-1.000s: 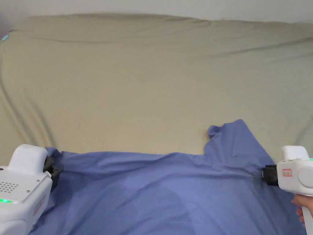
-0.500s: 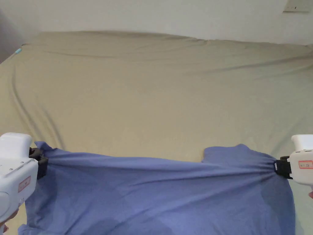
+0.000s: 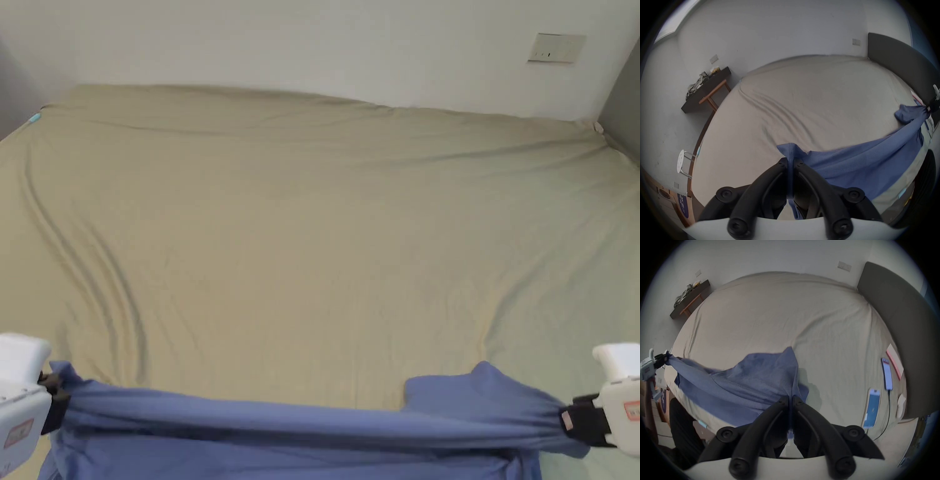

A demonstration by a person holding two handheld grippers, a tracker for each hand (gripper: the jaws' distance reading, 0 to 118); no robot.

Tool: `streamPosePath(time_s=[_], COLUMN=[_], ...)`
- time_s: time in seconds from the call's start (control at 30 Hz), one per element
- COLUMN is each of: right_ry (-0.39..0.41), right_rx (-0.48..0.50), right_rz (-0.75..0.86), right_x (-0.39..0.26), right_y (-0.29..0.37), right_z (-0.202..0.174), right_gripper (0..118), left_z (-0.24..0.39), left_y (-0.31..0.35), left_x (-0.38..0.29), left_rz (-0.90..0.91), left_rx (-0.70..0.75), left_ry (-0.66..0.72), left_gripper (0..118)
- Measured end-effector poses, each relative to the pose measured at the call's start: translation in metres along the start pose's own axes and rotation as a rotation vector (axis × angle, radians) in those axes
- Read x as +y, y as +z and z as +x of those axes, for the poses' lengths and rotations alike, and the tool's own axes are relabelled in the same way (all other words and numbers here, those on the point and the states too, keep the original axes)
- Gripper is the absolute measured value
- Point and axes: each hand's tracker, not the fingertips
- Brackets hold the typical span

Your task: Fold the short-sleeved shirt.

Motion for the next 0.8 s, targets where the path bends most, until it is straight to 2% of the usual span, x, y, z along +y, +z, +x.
streamPosePath(time_s=[0.1, 0.2, 0.43, 0.77, 0.8], right_ry=[0.021, 0.010, 0.018, 0.063, 0.062], right_rx=[0.006, 0.015, 0.010, -0.037, -0.039], right_rz=[-0.074, -0.127, -0.240, -0.280, -0.277], right_x=[-0.027, -0.047, -0.065, -0.066, -0.066], right_y=[-0.012, -0.029, -0.074, -0.104, -0.103], right_z=[-0.005, -0.006, -0.013, -0.015, -0.014], right_gripper=[3, 3, 3, 4, 6], left_z=[0.005, 0.009, 0.015, 0.022, 0.022], left_y=[-0.005, -0.016, -0.042, -0.056, -0.055], left_x=[-0.029, -0.051, -0.074, -0.077, -0.077], left_rz=[-0.071, -0.152, -0.256, -0.304, -0.302], left_rx=[-0.020, -0.033, -0.054, -0.062, -0.064], left_ry=[-0.021, -0.046, -0.089, -0.107, -0.111], left_gripper=[4, 4, 4, 4, 4])
